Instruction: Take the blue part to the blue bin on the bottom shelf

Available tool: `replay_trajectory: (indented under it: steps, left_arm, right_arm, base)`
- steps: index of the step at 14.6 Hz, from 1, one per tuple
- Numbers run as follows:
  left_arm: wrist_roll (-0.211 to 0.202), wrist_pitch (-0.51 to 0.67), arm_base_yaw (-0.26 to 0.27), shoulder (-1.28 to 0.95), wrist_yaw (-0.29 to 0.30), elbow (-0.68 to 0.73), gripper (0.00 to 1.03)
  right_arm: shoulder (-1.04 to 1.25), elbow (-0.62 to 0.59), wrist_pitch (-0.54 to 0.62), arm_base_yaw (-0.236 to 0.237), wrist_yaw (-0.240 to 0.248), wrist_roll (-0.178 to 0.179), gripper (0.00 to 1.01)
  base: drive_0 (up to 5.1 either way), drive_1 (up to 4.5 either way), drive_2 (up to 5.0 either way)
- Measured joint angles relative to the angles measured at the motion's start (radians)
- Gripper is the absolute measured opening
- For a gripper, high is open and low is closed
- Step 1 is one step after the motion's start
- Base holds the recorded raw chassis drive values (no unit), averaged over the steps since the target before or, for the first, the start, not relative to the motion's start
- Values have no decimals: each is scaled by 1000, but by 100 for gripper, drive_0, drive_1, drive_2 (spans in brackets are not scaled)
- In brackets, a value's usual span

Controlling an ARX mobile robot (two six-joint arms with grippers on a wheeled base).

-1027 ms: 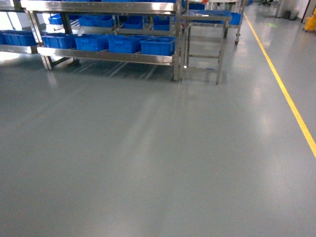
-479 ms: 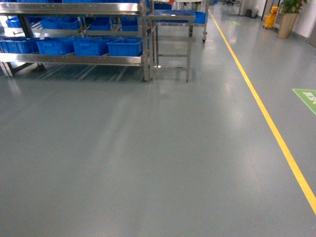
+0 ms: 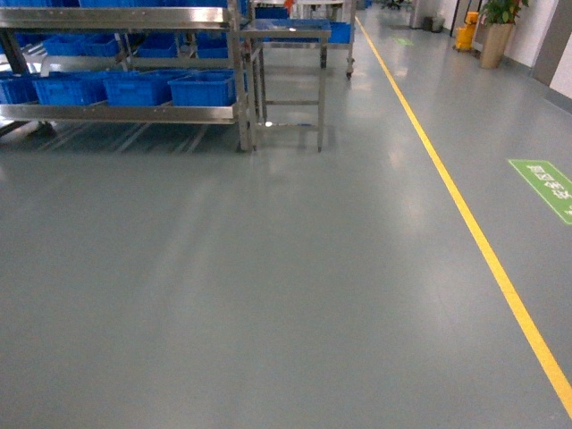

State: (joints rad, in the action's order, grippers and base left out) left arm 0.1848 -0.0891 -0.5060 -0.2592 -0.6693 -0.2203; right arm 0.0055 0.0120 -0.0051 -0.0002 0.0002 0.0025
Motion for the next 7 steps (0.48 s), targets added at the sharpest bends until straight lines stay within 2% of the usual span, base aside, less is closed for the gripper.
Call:
replay_trajectory:
  steps: [7]
  left_arm:
    - [0, 0, 0, -1, 0, 0, 43]
  right_arm:
    - [0, 0, 2, 0, 0, 0, 98]
  base:
    - [-7, 395, -408]
